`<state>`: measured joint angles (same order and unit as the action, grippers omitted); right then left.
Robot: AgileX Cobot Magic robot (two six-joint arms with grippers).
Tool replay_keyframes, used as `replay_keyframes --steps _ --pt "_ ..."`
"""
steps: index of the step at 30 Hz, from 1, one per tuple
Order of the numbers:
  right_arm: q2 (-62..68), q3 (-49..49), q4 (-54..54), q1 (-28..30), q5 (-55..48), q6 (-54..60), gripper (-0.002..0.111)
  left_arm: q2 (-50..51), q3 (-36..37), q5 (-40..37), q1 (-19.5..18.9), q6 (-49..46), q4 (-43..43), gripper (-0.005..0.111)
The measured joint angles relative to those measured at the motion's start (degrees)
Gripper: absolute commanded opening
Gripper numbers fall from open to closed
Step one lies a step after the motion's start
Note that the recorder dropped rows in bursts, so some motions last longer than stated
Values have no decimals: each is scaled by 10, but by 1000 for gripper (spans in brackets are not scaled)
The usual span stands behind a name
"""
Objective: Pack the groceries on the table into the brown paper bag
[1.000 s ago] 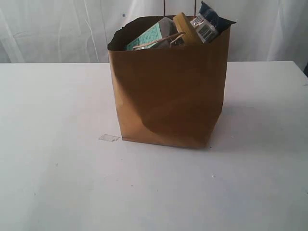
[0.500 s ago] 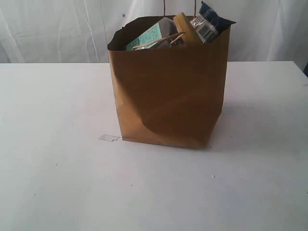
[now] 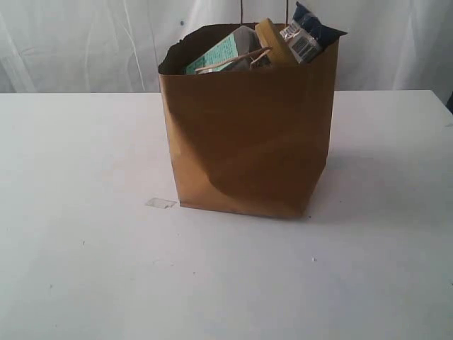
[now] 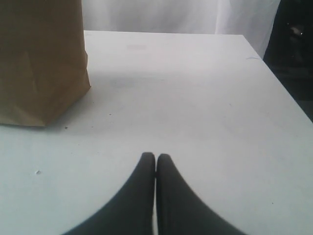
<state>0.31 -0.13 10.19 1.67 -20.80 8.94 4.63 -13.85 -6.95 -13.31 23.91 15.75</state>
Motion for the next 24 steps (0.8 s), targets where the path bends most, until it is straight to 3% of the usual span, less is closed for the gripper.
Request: replay_keyframes --steps 11,17,24 --pt "0 0 0 0 0 0 0 -41 123 -2 -1 32 -68 0" --pt "0 0 0 0 0 0 0 -43 136 -7 0 -24 -105 0" --pt "0 0 0 0 0 0 0 -44 133 -131 21 -70 -133 0"
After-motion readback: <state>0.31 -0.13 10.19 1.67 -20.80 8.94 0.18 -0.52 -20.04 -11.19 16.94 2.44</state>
